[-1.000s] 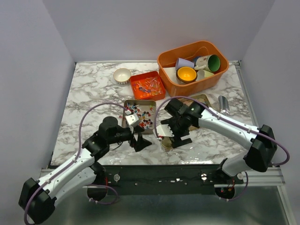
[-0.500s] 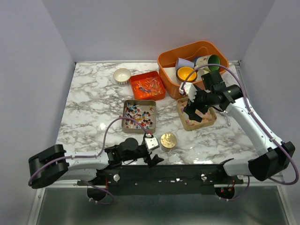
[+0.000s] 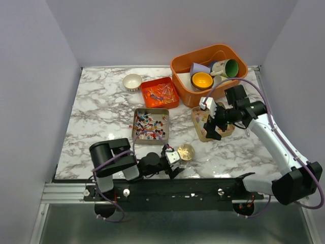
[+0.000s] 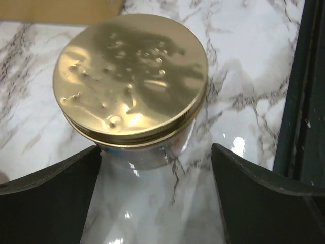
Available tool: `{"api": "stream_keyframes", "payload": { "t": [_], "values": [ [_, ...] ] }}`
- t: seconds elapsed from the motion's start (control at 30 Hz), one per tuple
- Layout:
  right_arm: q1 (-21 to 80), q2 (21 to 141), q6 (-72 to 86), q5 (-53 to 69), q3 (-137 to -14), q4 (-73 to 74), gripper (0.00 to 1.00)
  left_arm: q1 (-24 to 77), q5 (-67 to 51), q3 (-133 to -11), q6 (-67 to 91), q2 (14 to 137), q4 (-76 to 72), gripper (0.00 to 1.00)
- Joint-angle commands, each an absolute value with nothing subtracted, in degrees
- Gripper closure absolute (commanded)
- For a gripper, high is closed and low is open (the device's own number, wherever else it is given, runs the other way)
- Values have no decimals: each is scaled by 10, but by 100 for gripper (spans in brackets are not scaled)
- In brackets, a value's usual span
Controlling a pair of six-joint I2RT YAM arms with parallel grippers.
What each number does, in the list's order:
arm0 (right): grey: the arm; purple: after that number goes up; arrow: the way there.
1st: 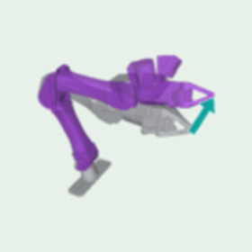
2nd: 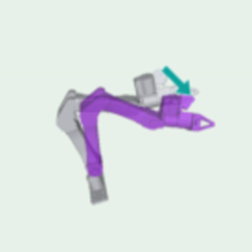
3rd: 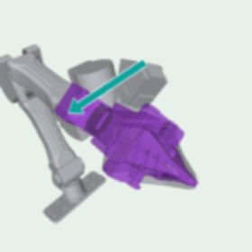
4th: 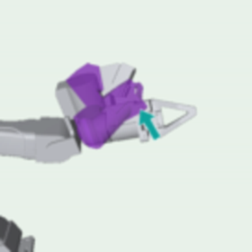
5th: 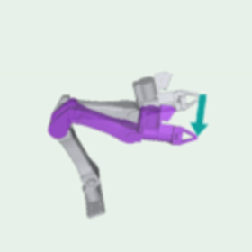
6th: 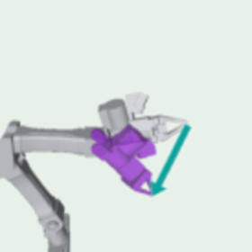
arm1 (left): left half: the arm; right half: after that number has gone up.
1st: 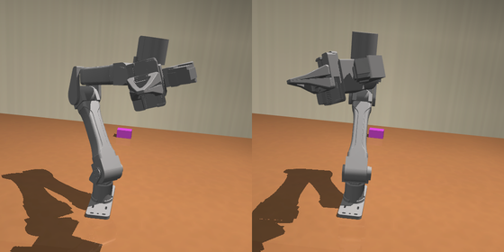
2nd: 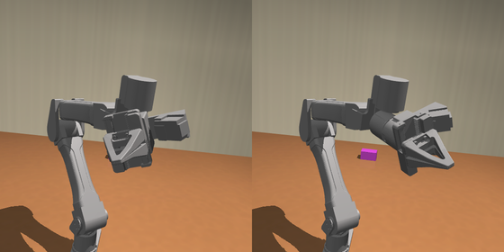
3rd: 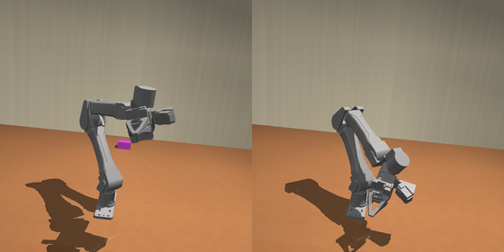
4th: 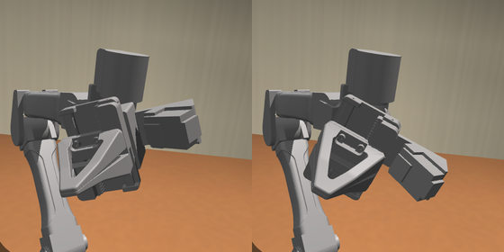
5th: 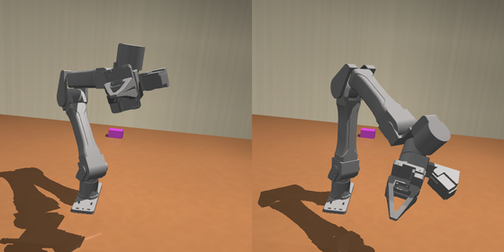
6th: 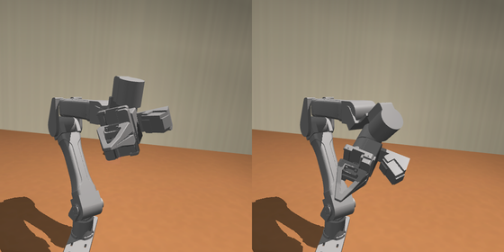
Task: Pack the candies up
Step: Screw the bottle lid onto the packing bottle.
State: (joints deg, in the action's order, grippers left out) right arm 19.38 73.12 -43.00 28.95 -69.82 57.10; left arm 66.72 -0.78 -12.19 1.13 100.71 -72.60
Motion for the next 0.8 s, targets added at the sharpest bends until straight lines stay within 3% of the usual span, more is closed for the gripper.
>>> {"api": "stream_keyframes", "payload": {
  "t": [0.0, 0.23, 0.43, 0.47, 0.53, 0.63, 0.67, 0.77],
  "values": [
    [190, 656, -582, 382, -608, 543, 0, 673, 63, -167, -25, 1113, -868, 1],
    [198, 721, -724, 433, -591, 600, 0, 672, 119, -220, -47, 1198, -897, 1],
    [235, 774, -840, 421, -572, 592, 0, 679, 71, -215, -51, 1194, -897, 12],
    [242, 786, -847, 418, -570, 582, 0, 679, 69, -214, -47, 1191, -894, 20],
    [257, 802, -867, 418, -577, 563, 0, 683, 62, -214, -41, 1187, -881, 25],
    [285, 845, -881, 419, -602, 563, 0, 686, 48, -212, -33, 1182, -869, 47],
    [293, 859, -883, 418, -607, 567, 0, 686, 42, -210, -31, 1180, -866, 61],
    [322, 904, -878, 410, -628, 569, 0, 686, 26, -209, -22, 1178, -858, 89]
  ]
}}
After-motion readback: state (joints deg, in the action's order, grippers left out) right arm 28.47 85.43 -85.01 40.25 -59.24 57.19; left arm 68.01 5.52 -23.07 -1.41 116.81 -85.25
